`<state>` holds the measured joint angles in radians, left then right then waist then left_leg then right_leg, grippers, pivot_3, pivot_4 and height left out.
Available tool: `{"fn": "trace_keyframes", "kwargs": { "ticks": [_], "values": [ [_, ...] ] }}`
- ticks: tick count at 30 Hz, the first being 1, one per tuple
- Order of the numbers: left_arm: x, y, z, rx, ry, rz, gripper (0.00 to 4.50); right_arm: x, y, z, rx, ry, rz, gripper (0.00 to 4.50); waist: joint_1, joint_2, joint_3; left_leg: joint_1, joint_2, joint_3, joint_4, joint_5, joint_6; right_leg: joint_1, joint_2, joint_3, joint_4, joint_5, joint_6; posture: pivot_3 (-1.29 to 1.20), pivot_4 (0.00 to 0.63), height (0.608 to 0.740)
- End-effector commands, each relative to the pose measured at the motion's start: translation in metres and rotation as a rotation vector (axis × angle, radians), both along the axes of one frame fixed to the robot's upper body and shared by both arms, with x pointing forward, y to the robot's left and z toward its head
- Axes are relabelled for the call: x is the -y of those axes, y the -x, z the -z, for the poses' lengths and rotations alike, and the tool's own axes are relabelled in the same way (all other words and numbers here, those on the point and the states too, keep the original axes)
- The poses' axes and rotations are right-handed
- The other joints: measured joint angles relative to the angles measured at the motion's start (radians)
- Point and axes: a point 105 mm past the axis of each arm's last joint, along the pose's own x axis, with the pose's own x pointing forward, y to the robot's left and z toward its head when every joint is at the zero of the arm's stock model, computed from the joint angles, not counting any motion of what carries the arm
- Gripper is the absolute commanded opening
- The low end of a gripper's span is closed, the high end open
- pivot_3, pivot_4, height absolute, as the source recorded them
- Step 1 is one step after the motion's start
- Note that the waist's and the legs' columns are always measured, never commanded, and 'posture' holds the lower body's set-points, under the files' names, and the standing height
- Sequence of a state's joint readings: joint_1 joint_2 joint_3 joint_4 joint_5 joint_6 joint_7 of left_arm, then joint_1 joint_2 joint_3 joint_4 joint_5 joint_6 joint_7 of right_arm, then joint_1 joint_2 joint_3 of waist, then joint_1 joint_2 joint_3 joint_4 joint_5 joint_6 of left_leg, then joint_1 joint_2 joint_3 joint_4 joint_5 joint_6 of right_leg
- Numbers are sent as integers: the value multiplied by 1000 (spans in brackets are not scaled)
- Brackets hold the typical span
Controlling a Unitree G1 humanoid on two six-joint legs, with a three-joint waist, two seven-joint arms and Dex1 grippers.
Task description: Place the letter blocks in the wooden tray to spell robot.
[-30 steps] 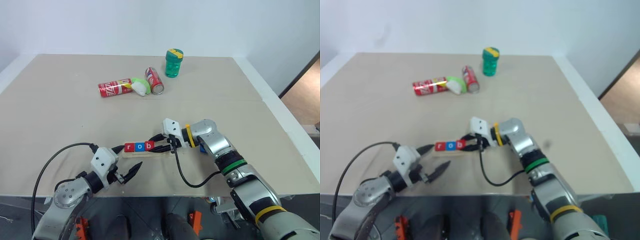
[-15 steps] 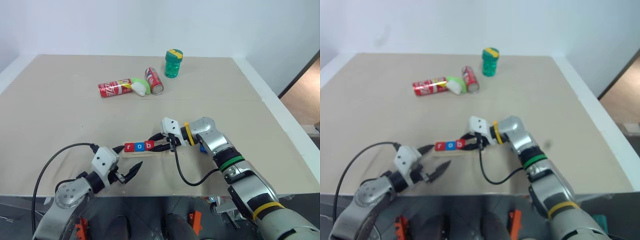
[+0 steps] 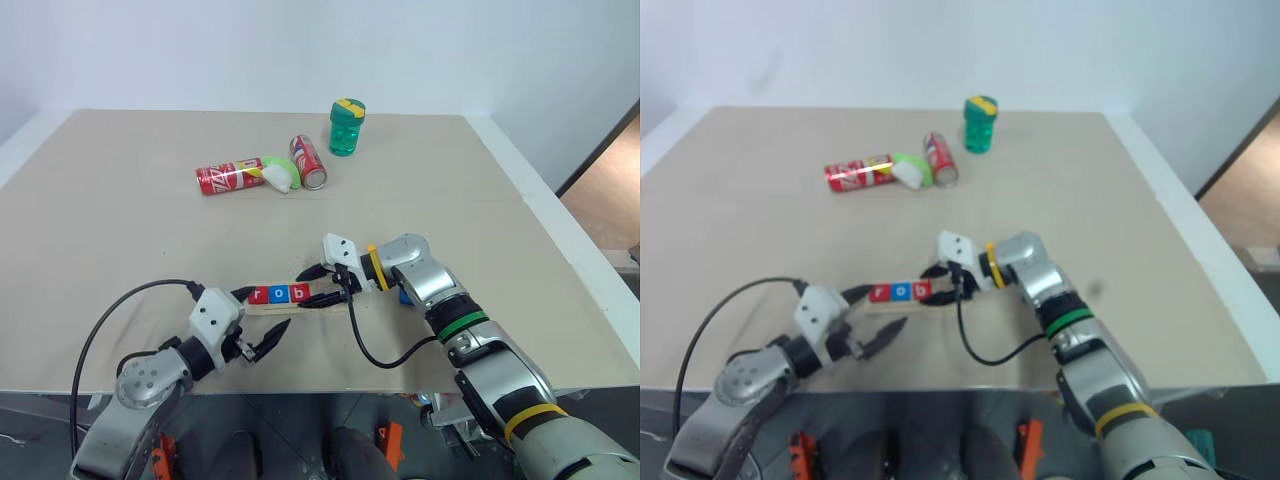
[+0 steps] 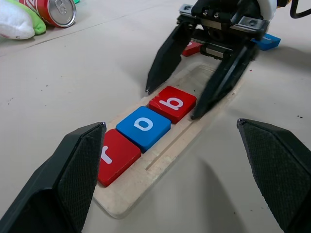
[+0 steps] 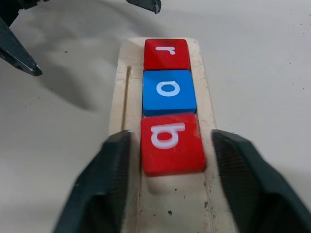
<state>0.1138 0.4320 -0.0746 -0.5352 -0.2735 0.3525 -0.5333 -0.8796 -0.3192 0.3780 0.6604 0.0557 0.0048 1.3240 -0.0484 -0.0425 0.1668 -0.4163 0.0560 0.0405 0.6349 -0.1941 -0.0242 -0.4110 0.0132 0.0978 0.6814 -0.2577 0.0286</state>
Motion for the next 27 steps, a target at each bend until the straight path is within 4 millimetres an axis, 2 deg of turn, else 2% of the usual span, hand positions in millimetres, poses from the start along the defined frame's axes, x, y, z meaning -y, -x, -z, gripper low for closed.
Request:
{"fn": "trace_keyframes", "kwargs": {
  "ticks": [1, 2, 3, 4, 8, 10, 12, 15, 18, 23, 27],
  "values": [
    [3, -1, -9, 48, -5, 20, 4500, -2, -3, -10, 11, -19, 13, 3900, 0, 0, 0, 0, 0, 0, 0, 0, 0, 0, 0, 0, 0, 0, 0, 0, 150, 740],
    [3, -1, -9, 50, -3, 20, 4500, -2, -4, -11, 12, -23, 19, 3900, 0, 0, 0, 0, 0, 0, 0, 0, 0, 0, 0, 0, 0, 0, 0, 0, 150, 740],
    [3, -1, -9, 50, -1, 20, 4500, -3, -4, -13, 14, -31, 25, 4383, 0, 0, 0, 0, 0, 0, 0, 0, 0, 0, 0, 0, 0, 0, 0, 0, 150, 740],
    [3, 0, -10, 50, 4, 21, 4500, -4, -5, -18, 8, -54, 34, 4469, 0, 0, 0, 0, 0, 0, 0, 0, 0, 0, 0, 0, 0, 0, 0, 0, 150, 740],
    [2, 3, -10, 53, 3, 38, 4500, -3, -19, -56, 5, -208, 149, 4469, 0, 0, 0, -1, 0, 0, 0, 0, 0, -1, 0, 0, 0, 0, 0, 0, 150, 740],
    [5, 6, -13, 64, -2, 80, 4500, 9, -30, -74, 29, -261, 239, 4469, 0, 0, 0, -1, 0, 0, 0, 0, 0, -1, 0, 0, 0, 0, 0, 0, 150, 740],
    [9, 10, -15, 79, -26, 138, 4500, 27, -38, -83, 59, -280, 315, 4469, 0, 0, 0, -2, 0, 0, 0, 0, 0, -2, 0, 0, 0, 0, 0, 0, 150, 740],
    [12, 17, -17, 97, -59, 226, 4500, 59, -46, -82, 77, -273, 432, 4469, 6, 1, 0, -4, -2, -2, 0, 0, 0, -2, -1, -2, 0, -2, 1, 0, 150, 740],
    [13, 16, -17, 110, -87, 255, 4500, 90, -39, -49, 66, -164, 464, 4469, 4, 0, 0, -6, -4, -2, 0, 0, 0, -2, -3, -1, -1, -3, 2, 0, 150, 740],
    [13, 13, -17, 113, -85, 259, 4500, 98, -34, -30, 39, -122, 455, 4469, -11, 2, 2, -6, -3, 1, -1, -2, 1, -6, -1, 3, 0, -3, 2, 0, 150, 740],
    [14, 10, -20, 110, -46, 250, 4500, 96, -38, -24, 36, -126, 475, 4469, -15, 2, 1, -6, 0, -1, -1, -2, 1, -5, 2, 2, 0, -2, 2, 0, 150, 740]
  ]
}}
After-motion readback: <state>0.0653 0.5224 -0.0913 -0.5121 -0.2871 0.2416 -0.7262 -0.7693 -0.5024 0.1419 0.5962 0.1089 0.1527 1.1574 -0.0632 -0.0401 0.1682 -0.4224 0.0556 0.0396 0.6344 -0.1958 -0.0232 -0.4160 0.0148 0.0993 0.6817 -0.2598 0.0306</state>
